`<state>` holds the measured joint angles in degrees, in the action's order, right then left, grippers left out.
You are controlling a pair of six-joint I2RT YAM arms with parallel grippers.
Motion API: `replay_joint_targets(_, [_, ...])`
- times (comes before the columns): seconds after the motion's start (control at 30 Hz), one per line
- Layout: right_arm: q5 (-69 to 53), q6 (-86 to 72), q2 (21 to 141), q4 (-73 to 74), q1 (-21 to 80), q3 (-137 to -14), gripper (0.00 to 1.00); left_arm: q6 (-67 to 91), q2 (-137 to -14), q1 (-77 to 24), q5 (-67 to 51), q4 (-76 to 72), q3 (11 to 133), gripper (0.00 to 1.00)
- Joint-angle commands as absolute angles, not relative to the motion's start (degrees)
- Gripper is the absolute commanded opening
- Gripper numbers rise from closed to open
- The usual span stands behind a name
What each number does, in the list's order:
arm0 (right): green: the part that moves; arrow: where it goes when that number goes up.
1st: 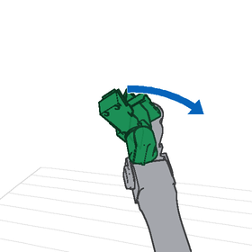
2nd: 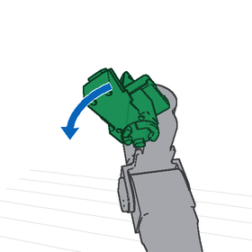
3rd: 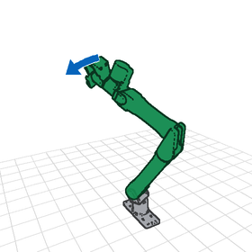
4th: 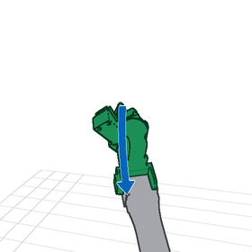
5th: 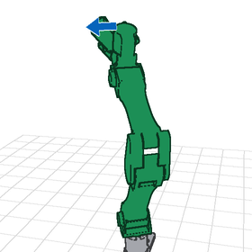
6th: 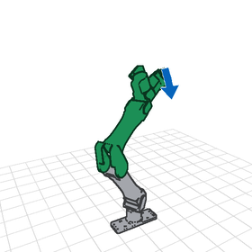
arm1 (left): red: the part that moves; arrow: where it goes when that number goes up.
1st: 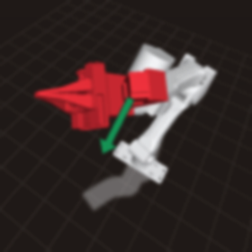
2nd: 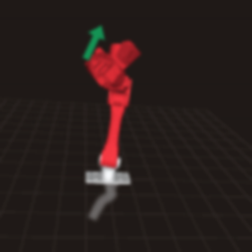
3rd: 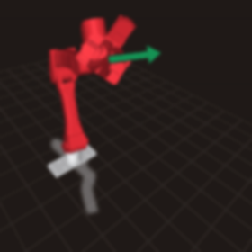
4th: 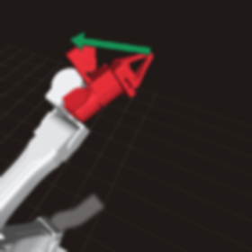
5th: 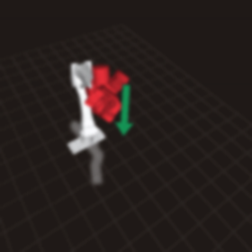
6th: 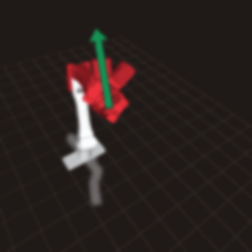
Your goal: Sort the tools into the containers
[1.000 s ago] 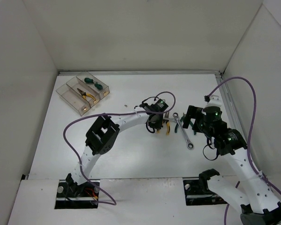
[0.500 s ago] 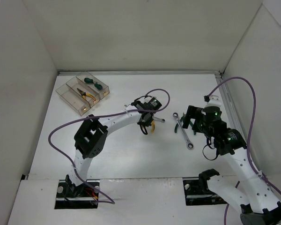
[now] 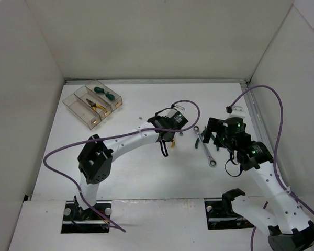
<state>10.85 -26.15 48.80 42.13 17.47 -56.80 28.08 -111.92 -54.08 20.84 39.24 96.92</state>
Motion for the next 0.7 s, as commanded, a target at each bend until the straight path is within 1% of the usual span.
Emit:
replay_joint_targets(0.0, [12.66, -26.37, 49.13, 38.94, 16.96, -58.01, 0.97, 27.33, -106.88, -53.88, 22.15, 39.29, 96.34, 0.0])
replay_joint_targets(0.13, [12.75, -26.28, 49.22, 38.76, 16.96, -57.75, 0.97, 27.33, -106.26, -53.88, 20.13, 37.1, 90.81, 0.0])
replay_joint_targets(0.37, [12.66, -25.58, 49.66, 38.58, 16.52, -58.1, 0.97, 26.28, -106.87, -53.88, 11.18, 27.52, 81.22, 0.0])
replay_joint_targets(0.5, [12.22, -25.58, 49.75, 38.58, 16.52, -57.92, 0.97, 26.19, -108.54, -53.88, 9.67, 25.05, 79.89, 0.0])
replay_joint_targets(0.53, [12.13, -25.58, 49.75, 38.5, 16.35, -57.75, 0.97, 26.19, -108.81, -53.88, 9.23, 24.79, 79.81, 0.02])
replay_joint_targets(0.57, [12.13, -25.58, 49.75, 38.41, 16.35, -57.74, 0.97, 26.02, -109.5, -53.35, 8.27, 24.26, 79.8, 0.09])
replay_joint_targets(0.63, [12.13, -25.49, 49.48, 38.5, 16.35, -57.75, 0.97, 26.02, -109.95, -52.65, 7.48, 23.82, 79.8, 0.16])
replay_joint_targets(0.67, [12.22, -25.49, 49.57, 38.58, 16.35, -57.83, 0.97, 26.1, -109.95, -52.65, 6.86, 23.47, 79.89, 0.22])
